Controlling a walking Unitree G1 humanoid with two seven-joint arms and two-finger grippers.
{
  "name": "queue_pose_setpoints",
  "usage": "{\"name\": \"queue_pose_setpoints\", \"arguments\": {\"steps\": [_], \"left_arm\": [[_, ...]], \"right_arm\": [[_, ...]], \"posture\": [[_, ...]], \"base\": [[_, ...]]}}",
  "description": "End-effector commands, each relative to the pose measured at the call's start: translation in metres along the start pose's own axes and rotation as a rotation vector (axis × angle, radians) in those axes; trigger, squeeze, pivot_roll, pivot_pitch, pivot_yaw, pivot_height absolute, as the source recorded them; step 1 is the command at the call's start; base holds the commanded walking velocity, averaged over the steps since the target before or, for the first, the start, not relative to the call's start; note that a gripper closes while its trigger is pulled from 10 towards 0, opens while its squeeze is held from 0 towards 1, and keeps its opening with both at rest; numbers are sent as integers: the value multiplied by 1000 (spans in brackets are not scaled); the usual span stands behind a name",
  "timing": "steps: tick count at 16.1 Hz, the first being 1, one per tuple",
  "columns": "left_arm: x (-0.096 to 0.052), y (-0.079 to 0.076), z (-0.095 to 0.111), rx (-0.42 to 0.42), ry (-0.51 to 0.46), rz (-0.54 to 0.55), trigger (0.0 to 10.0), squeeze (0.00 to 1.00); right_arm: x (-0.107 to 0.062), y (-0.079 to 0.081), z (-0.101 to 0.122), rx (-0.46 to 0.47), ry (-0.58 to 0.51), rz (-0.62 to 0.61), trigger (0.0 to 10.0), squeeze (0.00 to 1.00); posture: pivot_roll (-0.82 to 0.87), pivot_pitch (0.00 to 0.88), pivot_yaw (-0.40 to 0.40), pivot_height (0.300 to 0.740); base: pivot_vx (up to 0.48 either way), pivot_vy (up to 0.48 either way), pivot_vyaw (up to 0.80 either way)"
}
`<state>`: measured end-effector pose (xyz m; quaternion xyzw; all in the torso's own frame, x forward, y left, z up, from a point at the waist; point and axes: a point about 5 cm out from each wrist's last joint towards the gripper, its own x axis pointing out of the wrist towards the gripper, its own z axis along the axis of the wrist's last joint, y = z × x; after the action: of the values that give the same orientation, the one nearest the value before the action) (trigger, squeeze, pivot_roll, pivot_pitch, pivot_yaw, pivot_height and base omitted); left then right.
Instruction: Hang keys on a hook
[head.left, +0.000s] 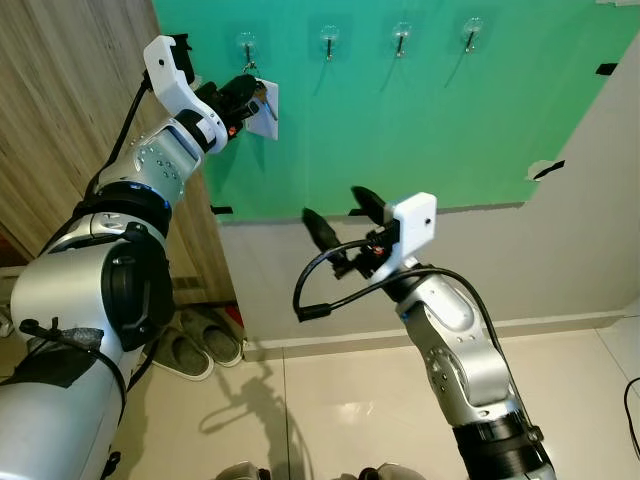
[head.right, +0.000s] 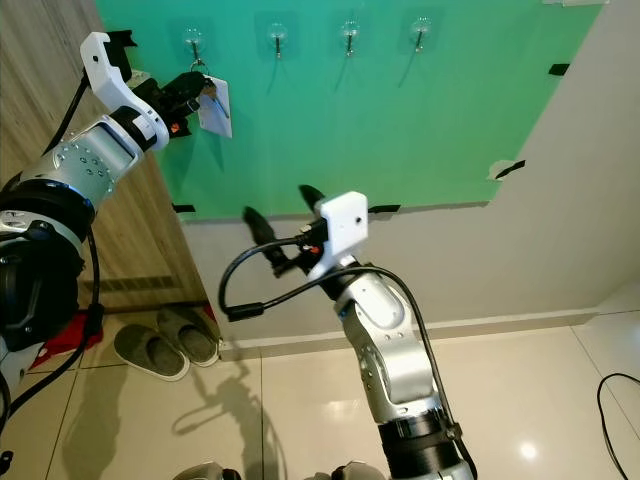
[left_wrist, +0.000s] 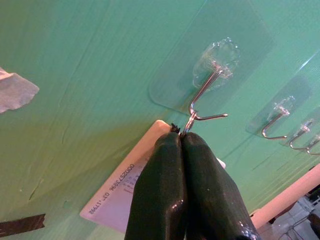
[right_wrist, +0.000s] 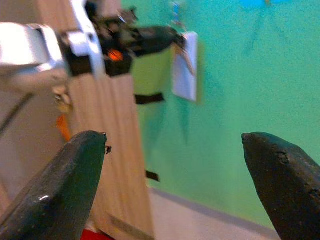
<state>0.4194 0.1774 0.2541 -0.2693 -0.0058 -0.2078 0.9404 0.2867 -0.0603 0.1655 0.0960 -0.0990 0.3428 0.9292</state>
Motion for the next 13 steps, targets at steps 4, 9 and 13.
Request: {"name": "queue_pose_setpoints", "arguments": {"steps": [4, 9, 13], "left_arm": [[-7, 14, -18, 43, 65, 76, 10000, 0], [-8, 16, -21, 96, 85, 90, 10000, 1000], [-17, 32, -32, 62, 111, 191, 10000, 1000]], "right_arm": [[6, 1, 16, 14, -57, 44, 10000, 0], [5, -2, 10, 26, -33, 21, 10000, 0], [5, 1, 6, 37, -26, 19, 10000, 0]], "posture": [[-126, 21, 11, 740], [-115, 20, 12, 740], [-114, 22, 15, 740]], "base": [[0, 0, 0], [0, 0, 0], [0, 0, 0]]}}
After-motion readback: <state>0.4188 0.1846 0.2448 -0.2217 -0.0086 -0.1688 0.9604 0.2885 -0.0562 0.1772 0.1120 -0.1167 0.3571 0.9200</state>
